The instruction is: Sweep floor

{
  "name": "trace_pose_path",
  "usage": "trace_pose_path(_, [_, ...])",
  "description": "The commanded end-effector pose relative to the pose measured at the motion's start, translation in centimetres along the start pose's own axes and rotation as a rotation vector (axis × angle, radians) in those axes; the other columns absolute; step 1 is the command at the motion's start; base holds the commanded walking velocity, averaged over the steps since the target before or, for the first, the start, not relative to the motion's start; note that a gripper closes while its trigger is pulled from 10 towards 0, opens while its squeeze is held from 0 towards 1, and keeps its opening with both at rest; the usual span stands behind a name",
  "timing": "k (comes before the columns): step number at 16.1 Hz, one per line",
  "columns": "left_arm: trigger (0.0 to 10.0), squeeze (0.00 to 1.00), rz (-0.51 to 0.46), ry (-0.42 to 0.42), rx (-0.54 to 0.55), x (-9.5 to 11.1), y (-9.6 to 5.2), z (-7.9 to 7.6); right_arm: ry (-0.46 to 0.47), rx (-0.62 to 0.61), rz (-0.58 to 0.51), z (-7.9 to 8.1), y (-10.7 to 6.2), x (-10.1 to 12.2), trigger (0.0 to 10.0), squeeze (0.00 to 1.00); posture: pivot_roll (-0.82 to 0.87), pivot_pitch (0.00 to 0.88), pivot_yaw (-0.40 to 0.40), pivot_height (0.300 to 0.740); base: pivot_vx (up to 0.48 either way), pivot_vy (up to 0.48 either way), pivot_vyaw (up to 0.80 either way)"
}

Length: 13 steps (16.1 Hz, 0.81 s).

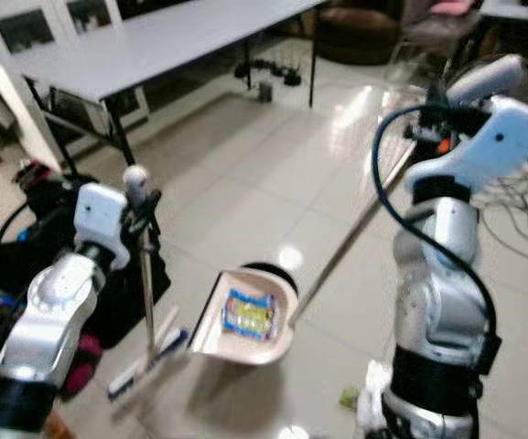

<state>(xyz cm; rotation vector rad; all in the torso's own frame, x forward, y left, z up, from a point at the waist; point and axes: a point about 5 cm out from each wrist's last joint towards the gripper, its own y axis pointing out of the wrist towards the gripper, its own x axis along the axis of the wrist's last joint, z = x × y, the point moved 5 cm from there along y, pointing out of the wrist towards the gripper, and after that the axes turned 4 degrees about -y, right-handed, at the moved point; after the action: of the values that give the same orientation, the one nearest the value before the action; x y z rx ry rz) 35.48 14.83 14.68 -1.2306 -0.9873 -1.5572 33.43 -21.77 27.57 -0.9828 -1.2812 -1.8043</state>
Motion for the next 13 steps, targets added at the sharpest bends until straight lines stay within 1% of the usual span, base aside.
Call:
trace_pose_path(1, [10.0, 0.00, -0.023, 0.060, 0.027, 0.72, -0.03, 1.05, 0.028, 0.029, -0.041, 1.13, 0.05, 1.11, 10.0, 0.00, -0.02, 0.000, 0.054, 0.740, 0.000, -0.480, 0.00])
trace_pose_path(2, [10.0, 0.00, -0.023, 0.072, 0.020, 0.68, -0.03, 0.87, 0.026, 0.028, -0.040, 1.05, 0.06, 1.15, 10.0, 0.00, -0.01, 0.000, 0.049, 0.740, 0.000, -0.480, 0.00])
trace_pose_path(3, [10.0, 0.00, -0.006, 0.025, 0.021, 0.36, -0.08, 0.69, 0.022, 0.028, -0.037, 0.97, 0.15, 1.15, 10.0, 0.00, -0.01, 0.000, 0.045, 0.740, 0.000, 0.000, 0.00])
trace_pose_path(4, [10.0, 0.00, 0.007, 0.001, 0.031, 0.19, -0.10, 0.71, 0.019, 0.028, -0.035, 0.94, 0.20, 1.14, 10.0, 0.00, -0.01, 0.000, 0.045, 0.740, 0.000, 0.000, 0.00])
trace_pose_path(6, [10.0, 0.00, 0.003, 0.025, 0.027, 0.24, -0.10, 0.64, 0.017, 0.029, -0.034, 0.91, 0.31, 1.16, 10.0, 0.00, -0.01, 0.000, 0.037, 0.740, 0.000, 0.000, 0.00])
trace_pose_path(8, [10.0, 0.00, -0.008, 0.022, 0.028, 0.38, -0.12, 0.68, 0.016, 0.035, -0.036, 0.99, 0.42, 1.23, 10.0, 0.00, -0.01, 0.000, 0.034, 0.740, 0.000, 0.000, 0.00])
trace_pose_path(13, [10.0, 0.00, -0.015, 0.018, 0.034, 0.58, -0.20, 0.99, 0.026, 0.038, -0.035, 1.09, 0.65, 1.34, 10.0, 0.00, -0.01, 0.000, 0.032, 0.740, 0.320, 0.000, 0.00])
